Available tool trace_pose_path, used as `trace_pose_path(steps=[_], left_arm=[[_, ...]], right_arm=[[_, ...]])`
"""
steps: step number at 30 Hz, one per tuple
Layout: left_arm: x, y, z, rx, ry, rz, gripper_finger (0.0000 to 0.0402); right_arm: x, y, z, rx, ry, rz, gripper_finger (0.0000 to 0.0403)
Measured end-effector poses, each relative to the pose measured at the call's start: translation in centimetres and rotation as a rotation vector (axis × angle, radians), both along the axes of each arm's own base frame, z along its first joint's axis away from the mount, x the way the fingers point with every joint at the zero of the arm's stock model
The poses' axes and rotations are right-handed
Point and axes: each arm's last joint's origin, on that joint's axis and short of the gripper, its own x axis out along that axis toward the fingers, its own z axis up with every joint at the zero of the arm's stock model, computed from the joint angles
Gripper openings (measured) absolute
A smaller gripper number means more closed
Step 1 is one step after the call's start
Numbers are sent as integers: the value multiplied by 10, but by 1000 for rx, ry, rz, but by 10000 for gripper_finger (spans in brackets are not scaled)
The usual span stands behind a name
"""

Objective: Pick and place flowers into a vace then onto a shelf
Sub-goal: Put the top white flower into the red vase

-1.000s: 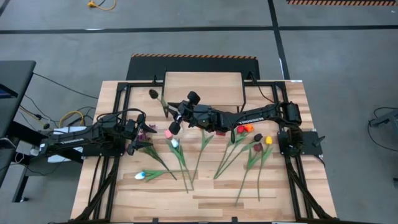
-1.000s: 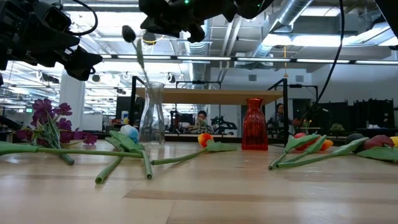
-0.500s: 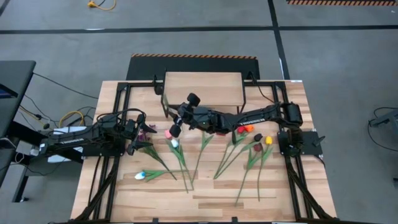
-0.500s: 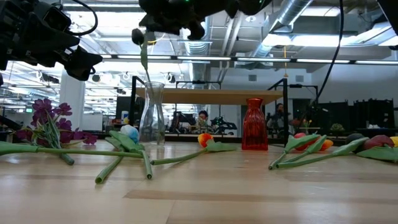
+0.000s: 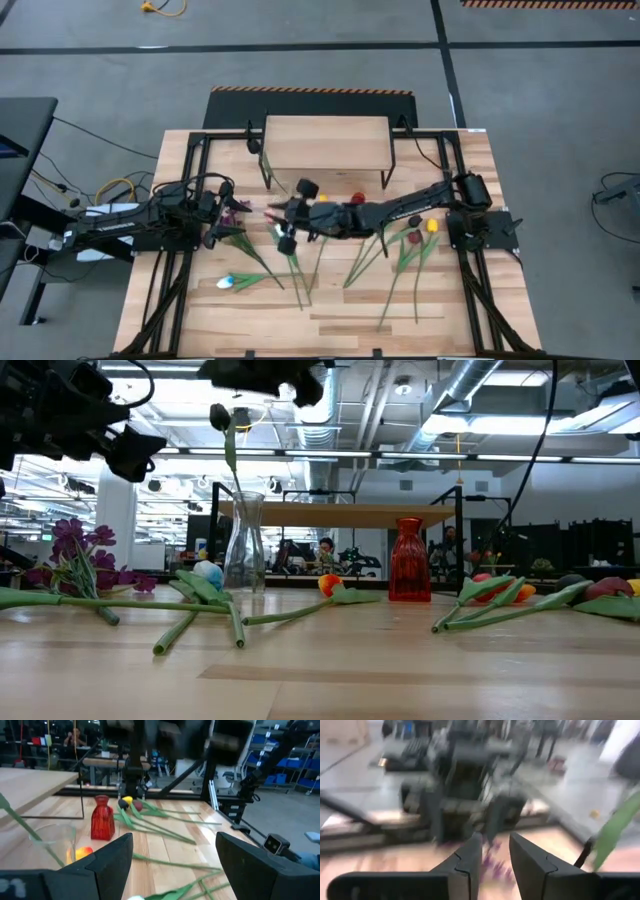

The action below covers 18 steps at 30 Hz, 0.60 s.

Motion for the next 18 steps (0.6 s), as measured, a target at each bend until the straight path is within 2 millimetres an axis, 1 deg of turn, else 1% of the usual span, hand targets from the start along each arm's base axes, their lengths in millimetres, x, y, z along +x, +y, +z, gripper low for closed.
trace_pose_path(steps=[3, 7, 9, 13, 18], left_arm=[[0, -1, 4, -7, -37, -35, 276], [-2, -4, 10, -12, -93, -123, 276], [-2, -5, 12, -2, -116, -161, 276], [-3, -6, 13, 4, -126, -194, 276], [-3, -6, 13, 5, -127, -193, 276]], right_arm=[[-3, 11, -6, 50, 49, 27, 93], [-10, 30, -13, 12, 142, 113, 93], [-15, 40, -20, -17, 218, 160, 93], [-28, 55, -34, -52, 393, 197, 93], [-47, 66, -50, -37, 607, 183, 93]])
